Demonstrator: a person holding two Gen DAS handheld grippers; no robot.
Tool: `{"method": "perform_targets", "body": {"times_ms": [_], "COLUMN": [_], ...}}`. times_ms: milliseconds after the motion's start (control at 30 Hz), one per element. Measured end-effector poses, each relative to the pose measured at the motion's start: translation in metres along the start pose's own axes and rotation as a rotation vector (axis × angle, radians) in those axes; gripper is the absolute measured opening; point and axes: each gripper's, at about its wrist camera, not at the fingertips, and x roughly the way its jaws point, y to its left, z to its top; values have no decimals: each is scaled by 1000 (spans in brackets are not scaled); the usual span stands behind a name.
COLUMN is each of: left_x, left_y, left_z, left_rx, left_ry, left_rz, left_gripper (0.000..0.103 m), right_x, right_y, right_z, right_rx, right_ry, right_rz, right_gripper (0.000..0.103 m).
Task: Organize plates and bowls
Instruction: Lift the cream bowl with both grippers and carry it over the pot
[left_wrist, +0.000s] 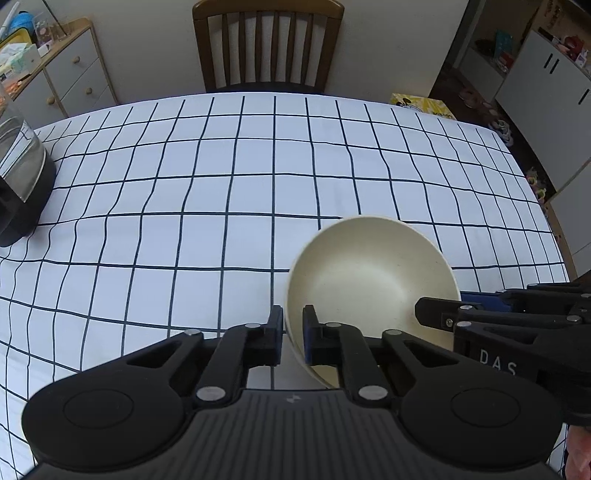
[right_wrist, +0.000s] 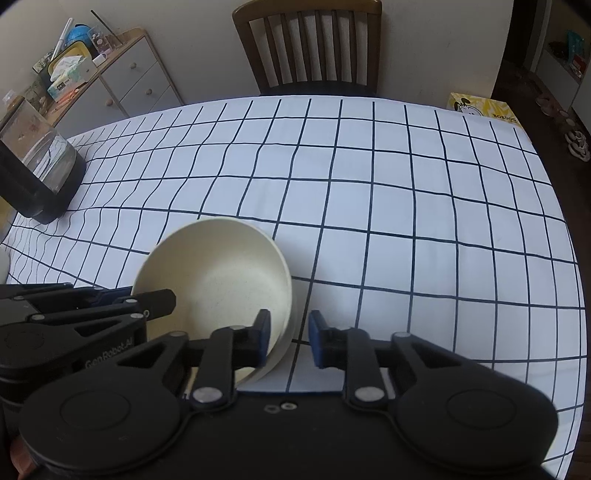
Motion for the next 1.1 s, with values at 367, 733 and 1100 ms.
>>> {"method": "perform_targets", "body": {"times_ms": [367, 733, 1100], "left_x": [-7, -59, -130], "left_y": [-7, -11, -22], "left_z": [-8, -16, -48], "left_rx": [35, 61, 108], "left_ry": [-6, -36, -74], "left_rz": [12, -16, -62], "left_gripper": [8, 8, 8], "right_x": [-9, -54, -124], "right_y": [7, 12, 27], "right_z": [-4, -16, -49], "right_rx": [-9, 25, 41], "right_ry": [-16, -42, -101], "right_rz": [-28, -40, -79], "right_gripper": [11, 10, 11]}}
